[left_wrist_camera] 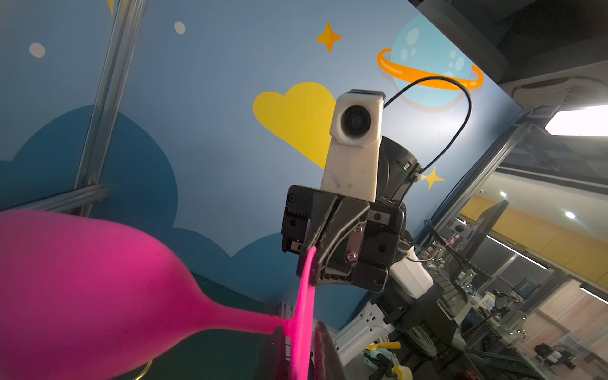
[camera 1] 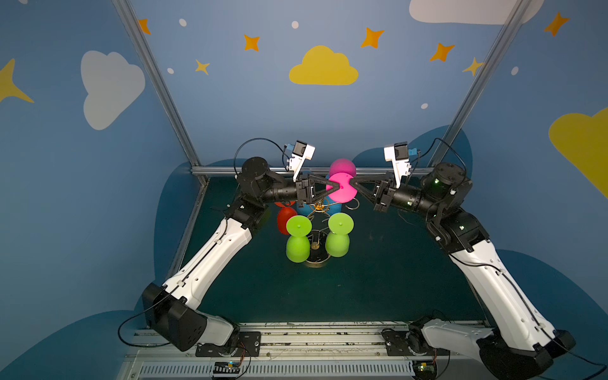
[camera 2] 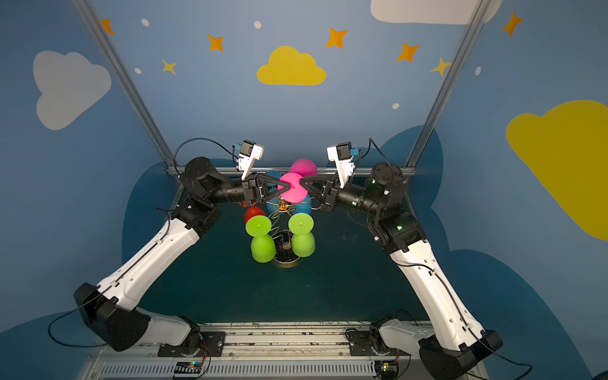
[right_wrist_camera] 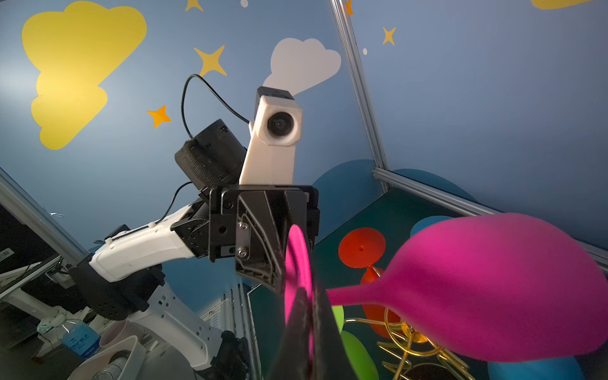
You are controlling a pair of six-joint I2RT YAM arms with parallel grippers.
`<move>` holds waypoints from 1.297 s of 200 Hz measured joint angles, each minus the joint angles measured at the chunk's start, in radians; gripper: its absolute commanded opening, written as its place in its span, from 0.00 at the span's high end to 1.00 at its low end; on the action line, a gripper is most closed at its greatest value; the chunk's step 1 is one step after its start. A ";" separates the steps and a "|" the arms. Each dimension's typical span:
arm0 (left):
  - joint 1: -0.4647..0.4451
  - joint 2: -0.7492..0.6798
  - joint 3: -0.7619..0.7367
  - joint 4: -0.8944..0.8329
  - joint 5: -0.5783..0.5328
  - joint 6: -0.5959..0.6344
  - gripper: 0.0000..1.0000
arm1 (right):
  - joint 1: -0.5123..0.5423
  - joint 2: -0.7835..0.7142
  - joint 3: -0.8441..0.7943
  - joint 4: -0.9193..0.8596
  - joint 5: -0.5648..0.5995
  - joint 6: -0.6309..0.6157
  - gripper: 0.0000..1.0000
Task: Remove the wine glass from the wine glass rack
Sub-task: 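Bring the magenta glass toward the left gripper while the left gripper approaches its base, then close the left gripper on the magenta glass base and open the right gripper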
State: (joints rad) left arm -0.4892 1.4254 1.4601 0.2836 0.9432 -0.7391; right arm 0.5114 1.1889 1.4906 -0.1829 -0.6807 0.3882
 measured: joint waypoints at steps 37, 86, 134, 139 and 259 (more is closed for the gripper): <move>0.000 0.000 -0.002 0.008 -0.020 -0.055 0.97 | 0.004 -0.011 0.000 -0.011 0.034 -0.013 0.74; 0.012 0.015 0.023 0.032 -0.056 -0.175 0.97 | 0.003 -0.135 -0.049 -0.071 0.144 -0.112 0.33; 0.024 0.020 0.037 0.066 -0.064 -0.277 0.97 | 0.003 -0.264 -0.210 -0.018 0.311 -0.298 0.13; 0.024 0.020 0.037 0.069 -0.065 -0.284 0.96 | 0.003 -0.266 -0.229 -0.003 0.324 -0.316 0.12; 0.033 0.020 0.045 0.081 -0.074 -0.384 0.97 | 0.007 -0.095 -0.362 0.366 0.301 -0.651 0.10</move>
State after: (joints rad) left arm -0.4561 1.4456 1.5055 0.3645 0.8692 -1.1233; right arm 0.5182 1.0943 1.1286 0.1833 -0.3794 -0.2626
